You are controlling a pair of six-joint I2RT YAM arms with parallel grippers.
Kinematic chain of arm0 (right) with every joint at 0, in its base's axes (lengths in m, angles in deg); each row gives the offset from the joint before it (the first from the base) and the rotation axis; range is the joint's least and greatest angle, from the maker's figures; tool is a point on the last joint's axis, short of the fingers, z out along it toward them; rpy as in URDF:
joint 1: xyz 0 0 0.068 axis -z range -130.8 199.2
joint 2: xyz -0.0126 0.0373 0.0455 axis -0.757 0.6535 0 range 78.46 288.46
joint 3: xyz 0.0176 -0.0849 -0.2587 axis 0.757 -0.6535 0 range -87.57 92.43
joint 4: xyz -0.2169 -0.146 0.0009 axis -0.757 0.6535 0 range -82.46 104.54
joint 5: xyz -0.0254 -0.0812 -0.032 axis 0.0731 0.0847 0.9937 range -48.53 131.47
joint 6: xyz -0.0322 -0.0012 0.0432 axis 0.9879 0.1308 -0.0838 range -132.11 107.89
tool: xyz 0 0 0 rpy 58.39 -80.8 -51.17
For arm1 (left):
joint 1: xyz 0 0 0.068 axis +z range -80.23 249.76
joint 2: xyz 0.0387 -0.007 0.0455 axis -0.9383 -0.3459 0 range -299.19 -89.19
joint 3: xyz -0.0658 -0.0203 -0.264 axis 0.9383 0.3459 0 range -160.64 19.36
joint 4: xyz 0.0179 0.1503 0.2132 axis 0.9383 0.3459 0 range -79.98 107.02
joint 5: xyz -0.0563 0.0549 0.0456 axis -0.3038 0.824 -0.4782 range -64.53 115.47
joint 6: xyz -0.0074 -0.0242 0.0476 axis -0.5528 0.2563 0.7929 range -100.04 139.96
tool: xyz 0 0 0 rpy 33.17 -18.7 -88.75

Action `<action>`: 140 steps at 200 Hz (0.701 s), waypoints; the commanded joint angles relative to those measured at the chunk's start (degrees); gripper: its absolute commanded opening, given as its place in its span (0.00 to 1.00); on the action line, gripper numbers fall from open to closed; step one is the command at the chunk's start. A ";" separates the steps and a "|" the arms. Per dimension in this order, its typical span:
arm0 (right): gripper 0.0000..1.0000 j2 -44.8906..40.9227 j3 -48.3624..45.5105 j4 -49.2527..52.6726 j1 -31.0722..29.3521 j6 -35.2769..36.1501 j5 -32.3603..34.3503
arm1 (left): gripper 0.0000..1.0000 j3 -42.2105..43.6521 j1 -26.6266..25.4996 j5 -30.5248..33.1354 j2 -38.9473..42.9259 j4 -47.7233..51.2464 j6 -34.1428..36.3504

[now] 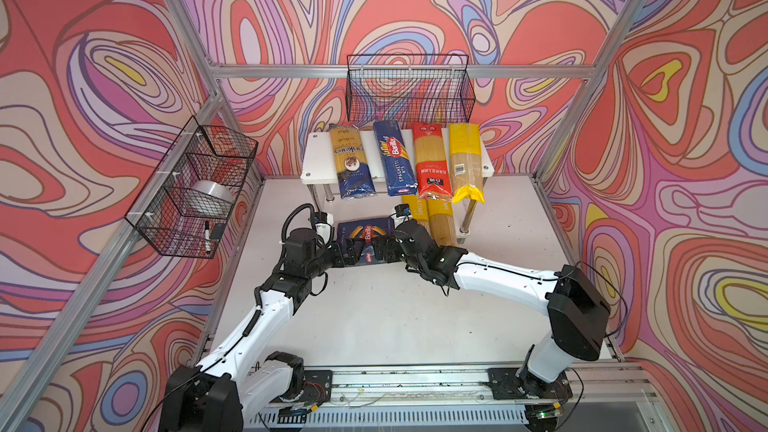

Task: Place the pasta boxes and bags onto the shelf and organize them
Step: 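Carry the rigatoni box with both grippers toward the shelf front, then lower the rigatoni box onto the shelf's lower level with both grippers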

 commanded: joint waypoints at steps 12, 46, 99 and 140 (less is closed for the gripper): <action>0.95 3.54 4.01 -10.15 -1.71 1.74 -11.74 | 1.00 -5.07 -2.22 -10.82 -3.65 -10.93 2.60; 0.95 4.63 4.55 -10.76 -1.18 2.67 -11.74 | 1.00 -5.82 -2.24 -10.01 -4.39 -11.58 3.48; 0.94 1.94 4.84 -12.25 -1.25 3.77 -12.65 | 1.00 -7.73 -2.29 -10.88 -4.15 -12.10 3.14; 0.94 -1.43 3.31 -14.37 -1.22 2.54 -14.59 | 1.00 -8.13 -2.35 -13.31 -2.97 -14.38 0.08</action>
